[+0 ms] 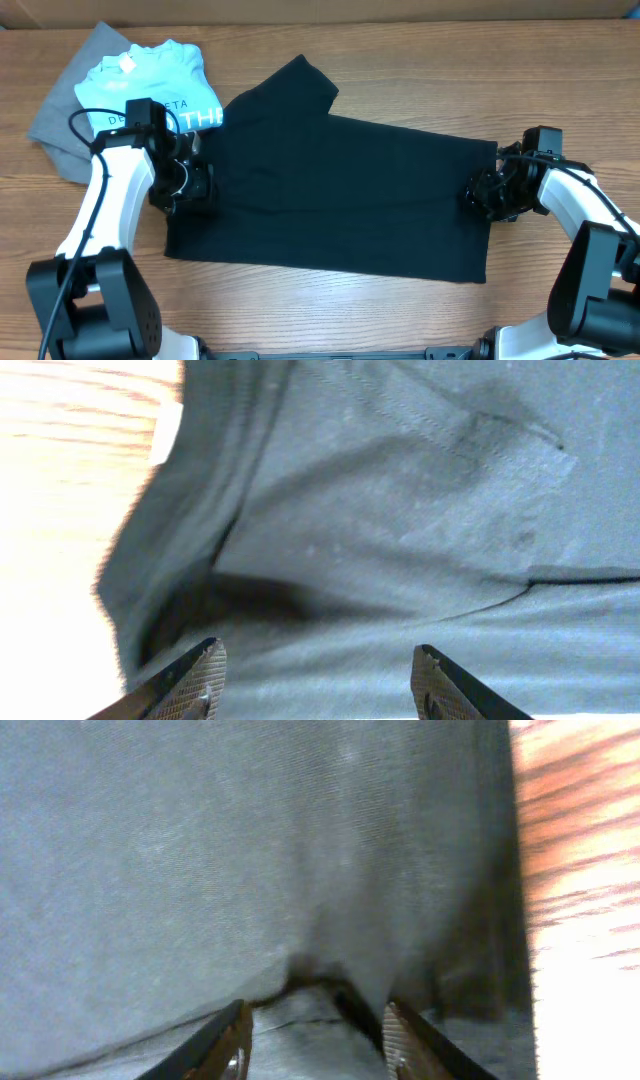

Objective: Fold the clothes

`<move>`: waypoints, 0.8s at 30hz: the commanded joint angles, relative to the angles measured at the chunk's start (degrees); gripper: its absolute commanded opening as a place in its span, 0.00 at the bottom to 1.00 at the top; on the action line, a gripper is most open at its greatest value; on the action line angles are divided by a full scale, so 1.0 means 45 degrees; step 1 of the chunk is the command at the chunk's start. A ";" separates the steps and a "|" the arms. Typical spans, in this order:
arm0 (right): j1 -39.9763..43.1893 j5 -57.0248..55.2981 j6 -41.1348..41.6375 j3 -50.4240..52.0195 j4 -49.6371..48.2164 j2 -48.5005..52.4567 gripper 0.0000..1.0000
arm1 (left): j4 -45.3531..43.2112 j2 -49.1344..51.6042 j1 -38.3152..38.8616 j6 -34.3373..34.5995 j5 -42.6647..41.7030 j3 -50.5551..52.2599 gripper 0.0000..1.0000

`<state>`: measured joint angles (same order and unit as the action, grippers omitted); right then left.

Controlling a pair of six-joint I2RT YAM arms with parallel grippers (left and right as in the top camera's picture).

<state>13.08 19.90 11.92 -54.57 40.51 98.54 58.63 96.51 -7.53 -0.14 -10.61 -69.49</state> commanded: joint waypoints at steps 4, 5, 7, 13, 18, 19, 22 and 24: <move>-0.0413 0.0787 -0.0044 0.0000 -0.0044 0.0039 0.32 | 0.0185 -0.0214 0.0000 0.0112 0.0899 0.0005 0.62; -0.0408 0.0709 -0.0039 -0.0005 -0.0044 0.0039 0.30 | 0.0214 -0.0214 0.0000 0.0136 0.0957 0.0005 0.62; -0.0408 0.0393 -0.0034 -0.0005 -0.0039 0.0039 0.28 | 0.0321 -0.0214 0.0000 0.0355 0.1496 0.0005 0.63; -0.0408 -0.0389 0.0024 -0.0005 0.0063 0.0039 0.19 | -0.0345 -0.0199 0.0000 0.0797 0.2011 0.0277 0.64; -0.0403 -0.0782 0.0170 -0.0005 -0.0039 0.0039 0.34 | -0.0913 -0.0199 0.0034 0.0787 0.1088 0.0423 0.63; -0.0413 -0.0767 0.0175 -0.0005 -0.0053 0.0039 0.33 | -0.0923 -0.0199 0.0034 0.0787 0.1049 0.0423 0.63; -0.0529 -0.0699 0.0418 0.0000 -0.0277 0.0039 0.27 | -0.0971 -0.0199 0.0034 0.0782 0.1025 0.0423 0.63; -0.0646 -0.0709 0.0413 0.0000 -0.0452 0.0039 0.27 | -0.1010 -0.0199 0.0034 0.0787 0.1020 0.0423 0.63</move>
<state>11.07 17.32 13.19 -54.57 39.42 98.54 54.39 95.92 -7.53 2.83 -4.71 -67.85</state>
